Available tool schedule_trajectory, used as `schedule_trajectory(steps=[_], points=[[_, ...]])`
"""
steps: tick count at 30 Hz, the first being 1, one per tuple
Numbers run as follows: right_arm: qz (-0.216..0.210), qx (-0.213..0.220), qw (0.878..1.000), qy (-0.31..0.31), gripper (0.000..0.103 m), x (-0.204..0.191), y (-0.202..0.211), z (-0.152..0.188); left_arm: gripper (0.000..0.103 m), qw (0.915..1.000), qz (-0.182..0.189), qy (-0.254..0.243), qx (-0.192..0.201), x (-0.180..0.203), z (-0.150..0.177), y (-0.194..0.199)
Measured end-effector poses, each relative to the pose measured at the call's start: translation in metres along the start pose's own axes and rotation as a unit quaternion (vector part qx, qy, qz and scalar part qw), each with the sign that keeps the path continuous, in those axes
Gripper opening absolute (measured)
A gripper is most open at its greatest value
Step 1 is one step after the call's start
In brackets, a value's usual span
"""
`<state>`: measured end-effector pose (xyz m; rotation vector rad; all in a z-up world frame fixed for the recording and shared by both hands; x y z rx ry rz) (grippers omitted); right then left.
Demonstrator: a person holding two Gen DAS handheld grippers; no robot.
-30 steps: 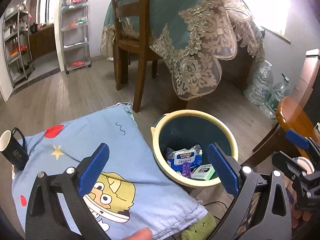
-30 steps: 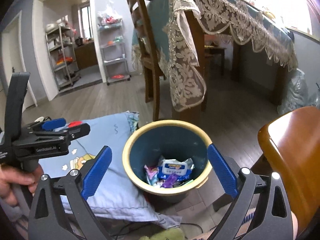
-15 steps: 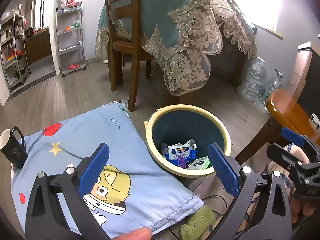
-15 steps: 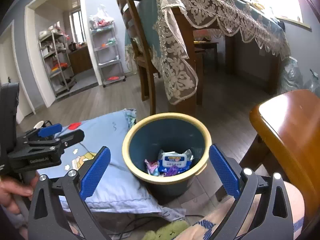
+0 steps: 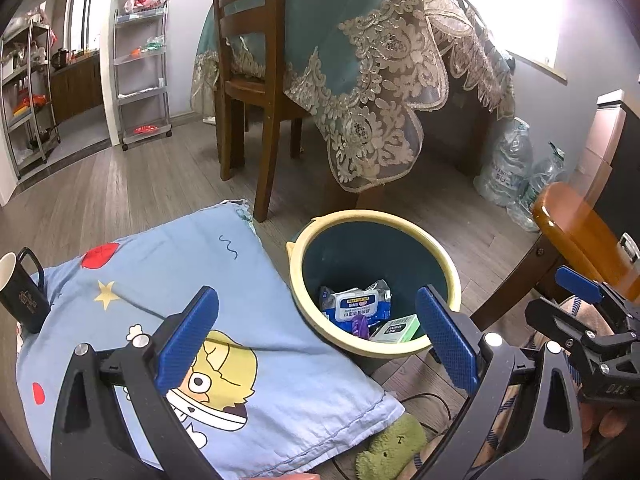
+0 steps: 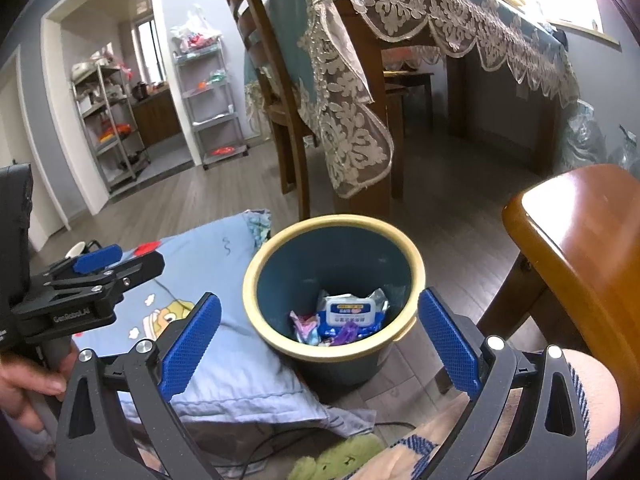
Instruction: Collect trash
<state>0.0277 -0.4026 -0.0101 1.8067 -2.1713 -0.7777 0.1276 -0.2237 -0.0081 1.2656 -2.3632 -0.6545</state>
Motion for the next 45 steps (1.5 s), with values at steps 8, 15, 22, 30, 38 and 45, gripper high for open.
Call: schedule_trajectory(steps=[8,15,22,30,38,45], points=[[0.000,-0.001,1.000,-0.001,0.098,0.0003,-0.0005,-0.0001,0.097,1.0000,0.001,0.001,-0.002,0.0009,0.0011,-0.0017],[0.000,-0.001,1.000,-0.001,0.098,0.0006,-0.0007,-0.0002,0.097,1.0000,0.001,0.001,-0.002,0.0013,0.0015,-0.0023],[0.000,-0.001,1.000,-0.001,0.098,0.0006,-0.0008,-0.0003,0.097,1.0000,0.001,0.001,-0.002,0.0013,0.0013,-0.0024],[-0.001,-0.001,1.000,-0.001,0.098,0.0008,-0.0008,-0.0004,0.097,1.0000,0.000,0.001,-0.002,0.0017,0.0021,-0.0027],[-0.001,-0.001,1.000,-0.001,0.098,0.0010,-0.0010,-0.0004,0.097,1.0000,0.000,0.000,-0.004,0.0026,0.0034,-0.0036],[-0.001,-0.001,1.000,-0.002,0.098,0.0011,-0.0009,-0.0005,0.097,1.0000,0.001,0.000,-0.003,0.0039,0.0048,-0.0031]])
Point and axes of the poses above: each gripper's, at about its wrist camera, not at the fingertips, and y roughly against the way its jaws point, x to its right, z to its underside, the point moved 7 cm from there along -y, roughly the way its jaws point, and after that the axes turned 6 degrees about x, right-handed, at the moved point
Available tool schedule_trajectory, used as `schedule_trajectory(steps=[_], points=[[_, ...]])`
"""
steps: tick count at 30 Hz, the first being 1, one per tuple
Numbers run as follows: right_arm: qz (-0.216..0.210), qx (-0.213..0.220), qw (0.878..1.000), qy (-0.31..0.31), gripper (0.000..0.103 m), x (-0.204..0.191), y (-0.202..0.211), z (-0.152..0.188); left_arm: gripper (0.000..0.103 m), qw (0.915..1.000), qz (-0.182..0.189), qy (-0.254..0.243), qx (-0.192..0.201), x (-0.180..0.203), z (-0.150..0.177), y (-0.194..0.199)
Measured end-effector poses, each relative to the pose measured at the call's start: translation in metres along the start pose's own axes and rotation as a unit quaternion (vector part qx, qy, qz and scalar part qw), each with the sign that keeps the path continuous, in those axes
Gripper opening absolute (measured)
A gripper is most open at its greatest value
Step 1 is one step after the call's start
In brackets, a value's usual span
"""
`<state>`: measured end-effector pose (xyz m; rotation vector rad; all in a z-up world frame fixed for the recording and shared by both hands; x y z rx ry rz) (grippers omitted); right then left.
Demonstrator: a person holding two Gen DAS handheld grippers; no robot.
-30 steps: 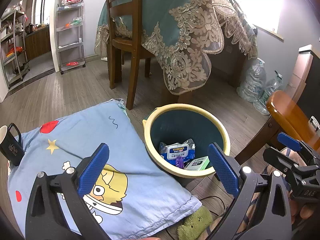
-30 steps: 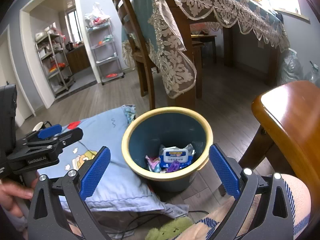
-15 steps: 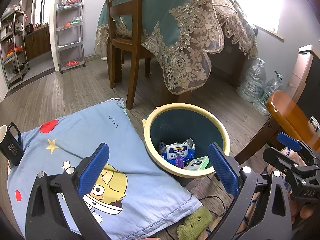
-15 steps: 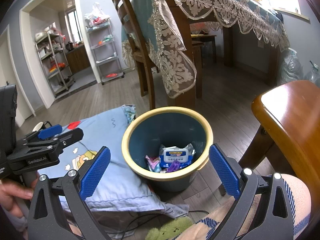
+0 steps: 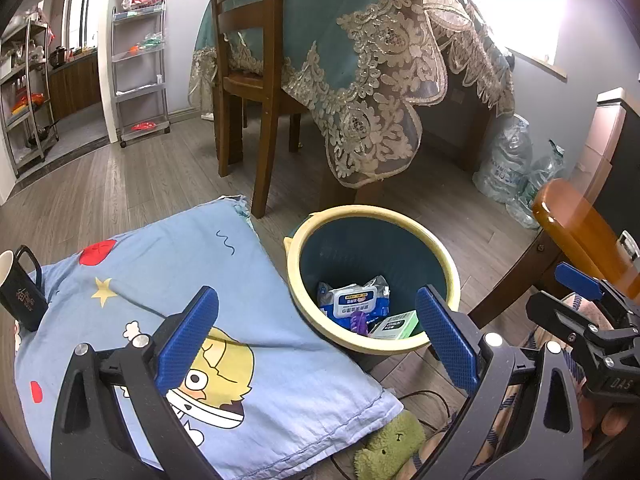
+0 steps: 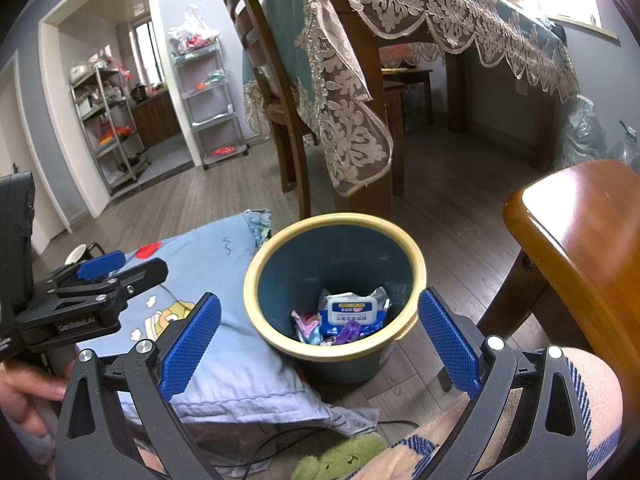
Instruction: Collect trash
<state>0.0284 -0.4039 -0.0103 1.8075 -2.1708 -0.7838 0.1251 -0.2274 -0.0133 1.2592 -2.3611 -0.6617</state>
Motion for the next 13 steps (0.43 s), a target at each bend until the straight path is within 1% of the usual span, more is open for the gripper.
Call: schedule_trajectory(steps=[13], points=[[0.000,0.000,1.000,0.000,0.098,0.0004,-0.0005,-0.0004,0.097,1.0000,-0.001,-0.002,-0.006,-0.0014,0.0018,-0.0011]])
Point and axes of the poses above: each gripper's, at about its wrist camera, not at the fingertips, and y roughly against the way its jaws point, x to its right, z to its underside, the point moved 7 cm from there along -y, roughly the way its jaws point, and after that the axes turned 6 degrees about x, right-handed, at the moved point
